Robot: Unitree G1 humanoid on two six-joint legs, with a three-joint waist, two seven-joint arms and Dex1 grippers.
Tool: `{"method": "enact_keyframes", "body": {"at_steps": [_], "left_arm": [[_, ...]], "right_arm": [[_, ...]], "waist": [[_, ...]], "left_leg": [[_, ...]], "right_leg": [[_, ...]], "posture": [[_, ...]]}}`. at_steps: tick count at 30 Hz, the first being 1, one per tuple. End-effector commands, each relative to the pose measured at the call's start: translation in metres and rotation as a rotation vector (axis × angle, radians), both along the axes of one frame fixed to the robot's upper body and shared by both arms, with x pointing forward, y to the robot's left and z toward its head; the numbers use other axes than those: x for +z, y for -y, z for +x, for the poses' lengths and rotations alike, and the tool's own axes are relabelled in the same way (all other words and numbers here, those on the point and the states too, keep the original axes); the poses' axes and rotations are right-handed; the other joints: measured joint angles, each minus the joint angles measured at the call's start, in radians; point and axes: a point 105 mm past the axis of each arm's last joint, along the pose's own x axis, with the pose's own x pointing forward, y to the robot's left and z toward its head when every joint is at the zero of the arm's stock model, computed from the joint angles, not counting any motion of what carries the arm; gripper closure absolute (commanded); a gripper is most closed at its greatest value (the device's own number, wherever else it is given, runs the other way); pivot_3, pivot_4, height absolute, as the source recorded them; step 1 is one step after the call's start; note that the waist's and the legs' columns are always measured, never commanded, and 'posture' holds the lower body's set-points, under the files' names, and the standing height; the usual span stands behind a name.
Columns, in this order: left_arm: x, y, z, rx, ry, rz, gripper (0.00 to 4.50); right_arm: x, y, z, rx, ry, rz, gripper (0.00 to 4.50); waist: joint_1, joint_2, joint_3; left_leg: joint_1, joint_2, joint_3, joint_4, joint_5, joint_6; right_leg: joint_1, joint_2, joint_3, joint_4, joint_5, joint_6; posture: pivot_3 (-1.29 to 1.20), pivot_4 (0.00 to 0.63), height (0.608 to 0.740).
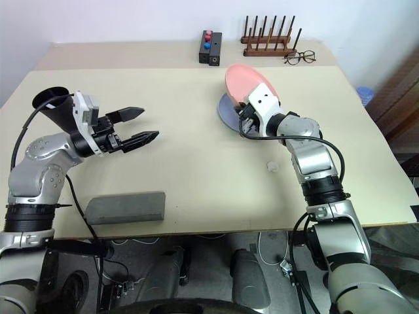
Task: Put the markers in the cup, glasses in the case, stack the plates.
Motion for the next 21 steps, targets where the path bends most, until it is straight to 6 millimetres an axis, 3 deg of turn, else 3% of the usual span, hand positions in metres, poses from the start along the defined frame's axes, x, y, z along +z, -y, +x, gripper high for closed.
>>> {"method": "enact_keyframes", "body": {"at_steps": [1, 8, 11, 13, 15, 18, 21], "left_arm": [[0.015, -0.002, -0.005, 0.005, 0.072, -0.009, 0.00], [0.011, -0.001, -0.006, -0.009, 0.063, -0.007, 0.00], [0.013, 0.003, -0.015, -0.103, 0.037, -0.034, 0.00], [0.017, 0.005, -0.027, -0.201, 0.001, -0.063, 0.00], [0.019, 0.005, -0.035, -0.257, -0.031, -0.060, 0.00], [0.022, 0.009, -0.047, -0.340, -0.082, -0.061, 0.00], [0.021, 0.017, -0.052, -0.381, -0.098, -0.023, 0.00]], "right_arm": [[0.009, 0.004, 0.005, -0.006, 0.021, -0.032, 3.47], [0.018, 0.000, 0.005, 0.000, 0.034, 0.010, 0.04], [0.040, 0.002, -0.005, 0.050, -0.007, 0.195, 0.04], [0.045, 0.010, -0.012, 0.063, -0.084, 0.280, 0.04], [0.039, 0.019, -0.027, 0.102, -0.155, 0.258, 0.04], [0.015, 0.033, -0.052, 0.128, -0.300, 0.138, 0.04], [-0.005, 0.051, -0.063, 0.071, -0.402, 0.047, 0.04]], "waist": [[-0.002, 0.000, 0.000], [-0.002, 0.000, 0.000], [-0.002, 0.000, 0.000], [0.001, 0.000, 0.000], [0.003, 0.000, 0.000], [0.006, 0.000, 0.000], [0.000, 0.001, 0.000]], "left_leg": [[0.000, 0.000, 0.000, 0.000, 0.000, 0.000], [0.000, 0.000, 0.000, 0.000, 0.000, 0.000], [0.000, 0.000, 0.000, 0.000, 0.000, 0.000], [0.000, 0.000, 0.000, 0.000, 0.000, 0.000], [0.000, 0.001, 0.000, 0.000, 0.000, 0.000], [0.000, 0.001, -0.001, 0.000, 0.000, 0.000], [0.000, 0.001, 0.000, 0.000, 0.000, 0.000]], "right_leg": [[0.000, 0.000, 0.000, 0.000, 0.000, 0.000], [0.000, 0.000, 0.000, 0.001, 0.000, 0.000], [0.000, 0.000, 0.000, 0.001, 0.000, 0.000], [0.000, 0.000, 0.000, 0.001, 0.000, 0.000], [0.000, 0.000, 0.000, 0.000, 0.000, 0.000], [0.001, 0.000, 0.000, -0.001, 0.000, -0.001], [0.000, 0.000, 0.000, -0.001, 0.000, -0.001]], "posture": [[0.00, 0.150, 0.740], [0.00, 0.150, 0.740], [0.00, 0.150, 0.740], [0.00, 0.150, 0.740], [0.00, 0.150, 0.740], [0.00, 0.150, 0.740], [0.00, 0.150, 0.740]]}}
